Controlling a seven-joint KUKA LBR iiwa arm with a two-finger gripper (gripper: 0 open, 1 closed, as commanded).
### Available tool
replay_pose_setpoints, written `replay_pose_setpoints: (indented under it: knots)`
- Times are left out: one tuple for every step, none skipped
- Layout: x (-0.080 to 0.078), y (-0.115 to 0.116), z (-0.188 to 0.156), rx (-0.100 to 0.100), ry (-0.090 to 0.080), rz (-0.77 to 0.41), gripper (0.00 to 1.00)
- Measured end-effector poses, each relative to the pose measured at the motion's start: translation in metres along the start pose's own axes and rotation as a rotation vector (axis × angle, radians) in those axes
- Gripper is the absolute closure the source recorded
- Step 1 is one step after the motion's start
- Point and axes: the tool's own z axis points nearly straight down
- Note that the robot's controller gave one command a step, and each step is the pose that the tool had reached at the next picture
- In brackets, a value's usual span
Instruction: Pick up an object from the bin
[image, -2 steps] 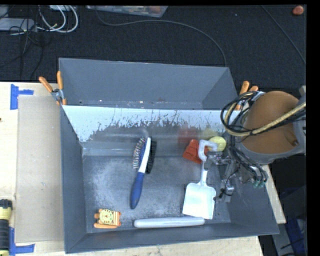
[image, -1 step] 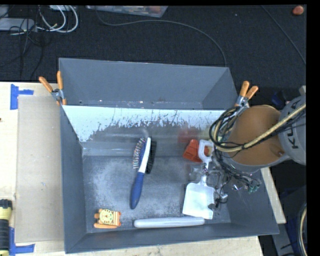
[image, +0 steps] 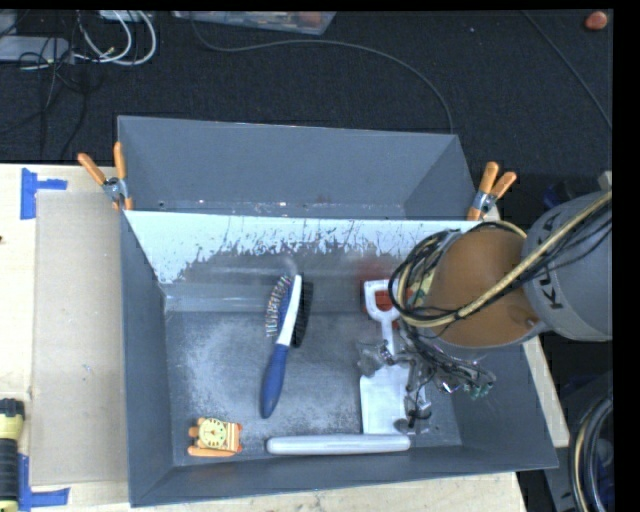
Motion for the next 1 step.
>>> replay_pose_setpoints:
  knots:
    - [-0.0132,-0.0011,-0.0080,-0.002,-0.001,0.166,0.00]
